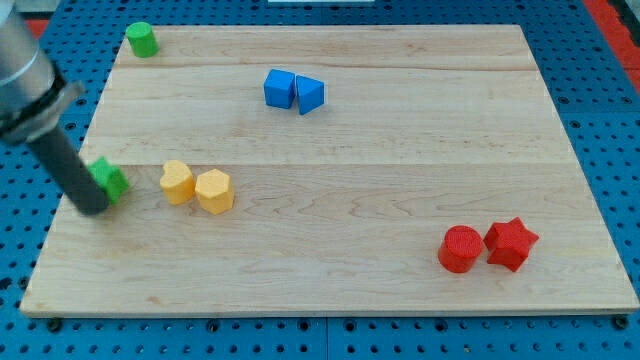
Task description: Slide the green star diagonal to green circle
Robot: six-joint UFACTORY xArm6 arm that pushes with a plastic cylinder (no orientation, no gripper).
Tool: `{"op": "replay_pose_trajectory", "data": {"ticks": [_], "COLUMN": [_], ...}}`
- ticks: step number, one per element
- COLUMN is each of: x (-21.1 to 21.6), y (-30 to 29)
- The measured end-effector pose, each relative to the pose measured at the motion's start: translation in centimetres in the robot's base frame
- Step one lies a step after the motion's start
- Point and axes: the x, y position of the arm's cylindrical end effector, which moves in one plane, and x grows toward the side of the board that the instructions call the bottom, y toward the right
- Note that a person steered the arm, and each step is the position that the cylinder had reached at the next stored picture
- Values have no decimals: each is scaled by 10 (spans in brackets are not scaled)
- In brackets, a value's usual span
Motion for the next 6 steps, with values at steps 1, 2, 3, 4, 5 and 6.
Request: {"op": "replay_pose_trajectory", "data": {"ticks": [1,2,3,4,5,6], "x": [-54,-110,-84,-83,-88,-129], "y": [12,35,77,28,-7,-8]}}
